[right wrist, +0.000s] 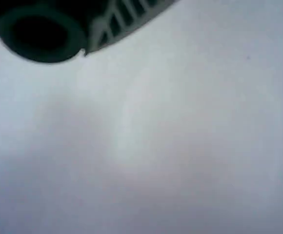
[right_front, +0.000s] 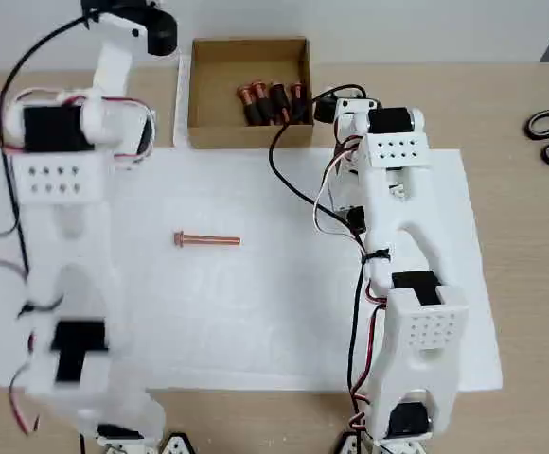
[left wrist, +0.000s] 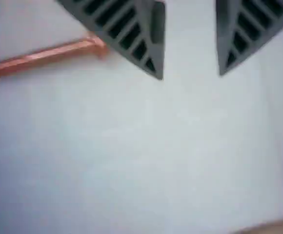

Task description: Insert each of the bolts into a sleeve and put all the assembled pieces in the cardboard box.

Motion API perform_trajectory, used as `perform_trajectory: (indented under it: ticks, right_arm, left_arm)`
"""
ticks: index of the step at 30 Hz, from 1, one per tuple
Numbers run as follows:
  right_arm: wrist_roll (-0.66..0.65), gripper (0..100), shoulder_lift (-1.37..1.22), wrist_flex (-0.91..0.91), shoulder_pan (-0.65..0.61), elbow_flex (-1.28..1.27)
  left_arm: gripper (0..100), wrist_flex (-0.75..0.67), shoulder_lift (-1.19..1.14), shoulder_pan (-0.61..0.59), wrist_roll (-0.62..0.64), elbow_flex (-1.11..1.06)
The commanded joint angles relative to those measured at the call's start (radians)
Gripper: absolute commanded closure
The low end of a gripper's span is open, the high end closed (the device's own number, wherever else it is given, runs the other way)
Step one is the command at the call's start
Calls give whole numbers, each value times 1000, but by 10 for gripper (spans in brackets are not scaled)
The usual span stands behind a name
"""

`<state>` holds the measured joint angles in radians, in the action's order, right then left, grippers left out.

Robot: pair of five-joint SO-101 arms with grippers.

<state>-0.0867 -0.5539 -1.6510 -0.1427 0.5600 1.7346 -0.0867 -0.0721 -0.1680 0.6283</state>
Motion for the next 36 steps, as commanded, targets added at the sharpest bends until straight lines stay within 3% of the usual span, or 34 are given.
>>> perform_trajectory:
  ticks: [1,4,7,12,16,22,30,36]
  right_arm:
    - [-3,995,68,5,1,6]
    - [-2,995,68,7,1,6]
    - [17,995,68,7,1,6]
    - [17,995,68,7,-10,6]
    - [17,995,68,7,-15,6]
    - [18,995,68,4,-15,6]
    - [34,995,68,1,-15,6]
    - [37,995,68,2,-15,6]
  left_arm:
    - [928,18,262,9,229,-211]
    - [928,17,404,3,394,-410]
    - [931,-34,474,29,431,-622]
    - [997,-325,477,64,660,-946]
    - [973,-548,479,130,887,-1161]
    - [920,-778,479,160,1126,-1297]
    - [917,-999,477,160,1177,-1437]
    - [915,-1060,477,160,1237,-1515]
